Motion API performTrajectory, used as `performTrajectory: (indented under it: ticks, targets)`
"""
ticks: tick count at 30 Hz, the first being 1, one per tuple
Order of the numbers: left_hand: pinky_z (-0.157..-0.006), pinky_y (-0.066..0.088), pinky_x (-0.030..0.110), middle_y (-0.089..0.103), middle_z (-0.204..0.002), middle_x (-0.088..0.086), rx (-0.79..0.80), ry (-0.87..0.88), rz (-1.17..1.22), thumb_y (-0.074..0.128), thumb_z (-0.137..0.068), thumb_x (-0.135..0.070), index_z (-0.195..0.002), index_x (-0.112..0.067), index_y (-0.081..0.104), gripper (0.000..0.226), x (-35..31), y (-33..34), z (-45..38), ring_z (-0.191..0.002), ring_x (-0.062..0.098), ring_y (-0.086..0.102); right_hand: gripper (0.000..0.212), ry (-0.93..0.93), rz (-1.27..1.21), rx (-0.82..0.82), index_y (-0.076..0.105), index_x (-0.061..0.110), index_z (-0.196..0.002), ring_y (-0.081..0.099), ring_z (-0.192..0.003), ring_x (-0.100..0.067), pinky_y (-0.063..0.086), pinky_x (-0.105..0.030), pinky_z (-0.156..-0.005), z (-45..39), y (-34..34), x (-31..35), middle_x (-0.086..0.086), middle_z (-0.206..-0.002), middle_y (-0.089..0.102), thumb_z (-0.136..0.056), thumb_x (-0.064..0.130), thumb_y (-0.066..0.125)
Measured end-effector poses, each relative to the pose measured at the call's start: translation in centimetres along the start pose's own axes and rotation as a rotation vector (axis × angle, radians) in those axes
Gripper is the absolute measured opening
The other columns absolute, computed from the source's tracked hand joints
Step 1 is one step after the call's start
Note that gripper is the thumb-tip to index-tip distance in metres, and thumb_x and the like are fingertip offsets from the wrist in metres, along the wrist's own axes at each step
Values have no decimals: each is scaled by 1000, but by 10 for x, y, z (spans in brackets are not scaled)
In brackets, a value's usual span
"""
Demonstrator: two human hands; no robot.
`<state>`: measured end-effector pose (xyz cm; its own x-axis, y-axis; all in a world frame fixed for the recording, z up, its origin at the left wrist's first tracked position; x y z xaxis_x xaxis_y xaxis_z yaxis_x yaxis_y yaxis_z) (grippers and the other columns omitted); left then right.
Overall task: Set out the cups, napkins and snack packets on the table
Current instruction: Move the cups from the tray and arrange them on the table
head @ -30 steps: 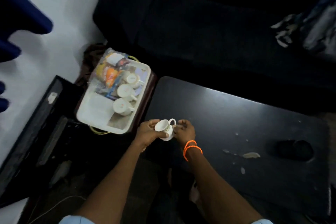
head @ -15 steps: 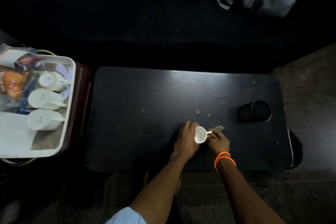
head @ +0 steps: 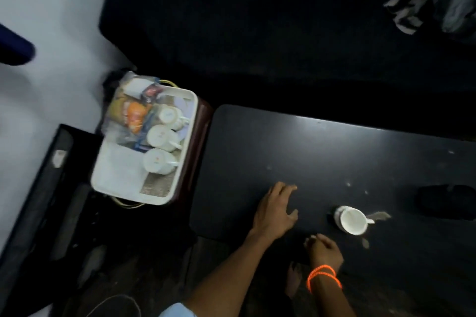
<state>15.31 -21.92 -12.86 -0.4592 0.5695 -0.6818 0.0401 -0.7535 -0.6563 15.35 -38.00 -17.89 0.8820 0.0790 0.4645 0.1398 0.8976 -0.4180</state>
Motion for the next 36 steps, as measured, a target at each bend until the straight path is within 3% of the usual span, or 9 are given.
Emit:
performTrajectory:
  ticks: [4, 7, 11, 16, 19, 23, 26, 30, 36]
  targets:
    - [-100, 51, 36, 57, -122, 2, -420, -101, 3, 66, -86, -26, -125, -20, 63, 39, 55, -84, 19, -113, 22, 61, 16, -242, 252, 246, 74, 5, -95, 71, -77, -28, 60, -39, -79, 91, 95, -12, -20, -86, 76, -82, -4, 71]
    - [-100, 48, 39, 59, -118, 7, -735, -194, -96, 70, -88, -27, -118, -14, 64, 33, 102, -151, 29, -112, 26, 58, 15, -451, 354, 463, 75, 14, -88, 73, -79, -26, 59, -38, -82, 157, 165, -4, -10, -81, 77, -80, 1, 73]
    - [-99, 41, 48, 51, -125, 15, -921, -596, -18, 67, -91, -45, -116, -10, 56, 44, 163, -215, 41, -119, 38, 50, 10, -549, 361, 652, 74, 19, -89, 74, -80, -26, 59, -39, -84, 218, 238, 12, -7, -79, 76, -81, 14, 71]
    - [-99, 53, 47, 66, -126, 17, -615, -933, 593, 41, -101, -62, -121, -18, 64, 54, 215, -252, 34, -112, 37, 66, 16, -491, 411, 652, 77, 16, -94, 74, -82, -32, 61, -44, -83, 238, 288, 20, -15, -87, 76, -87, 25, 66]
    - [-81, 63, 46, 74, -105, 15, -461, -971, 973, 54, -93, -68, -115, -17, 67, 57, 219, -259, 33, -94, 35, 74, 22, -452, 401, 603, 78, 13, -82, 74, -79, -33, 63, -46, -78, 237, 296, 22, -15, -84, 77, -87, 29, 64]
    - [-82, 63, 52, 74, -109, 17, -473, -983, 1240, 81, -84, -44, -116, -7, 66, 51, 226, -259, 35, -103, 35, 71, 16, -418, 402, 606, 78, 13, -82, 75, -85, -30, 63, -45, -80, 235, 294, 21, -12, -86, 77, -85, 27, 72]
    - [-73, 65, 44, 74, -106, 16, -431, -903, 1397, 82, -85, -23, -109, -6, 70, 32, 225, -255, 44, -107, 31, 70, 3, -330, 327, 689, 77, 10, -83, 75, -88, -31, 64, -45, -76, 234, 278, 17, -13, -90, 77, -83, 13, 75]
    - [-83, 60, 36, 76, -109, 12, -327, -664, 1423, 83, -74, -15, -112, -6, 72, 41, 207, -247, 55, -112, 28, 67, 17, -227, 77, 864, 69, 6, -102, 73, -81, -26, 63, -36, -70, 227, 248, 21, -15, -86, 75, -88, -2, 67]
    - [-93, 59, 33, 77, -118, 9, -128, -442, 1029, 87, -65, 8, -125, -8, 68, 65, 144, -220, 30, -111, 21, 72, 27, -231, 2, 848, 65, 9, -108, 73, -75, -16, 59, -28, -64, 171, 197, 41, -8, -85, 77, -86, -6, 68]
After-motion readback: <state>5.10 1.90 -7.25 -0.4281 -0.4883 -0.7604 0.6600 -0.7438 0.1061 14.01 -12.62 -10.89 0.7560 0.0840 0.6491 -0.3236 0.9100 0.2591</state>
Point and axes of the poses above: each hand's wrist, its own z-axis away from the middle knuckle, its own y-axis out of the palm, x = y × z, the point moved 1 cm from there along -z, towards the middle knuckle
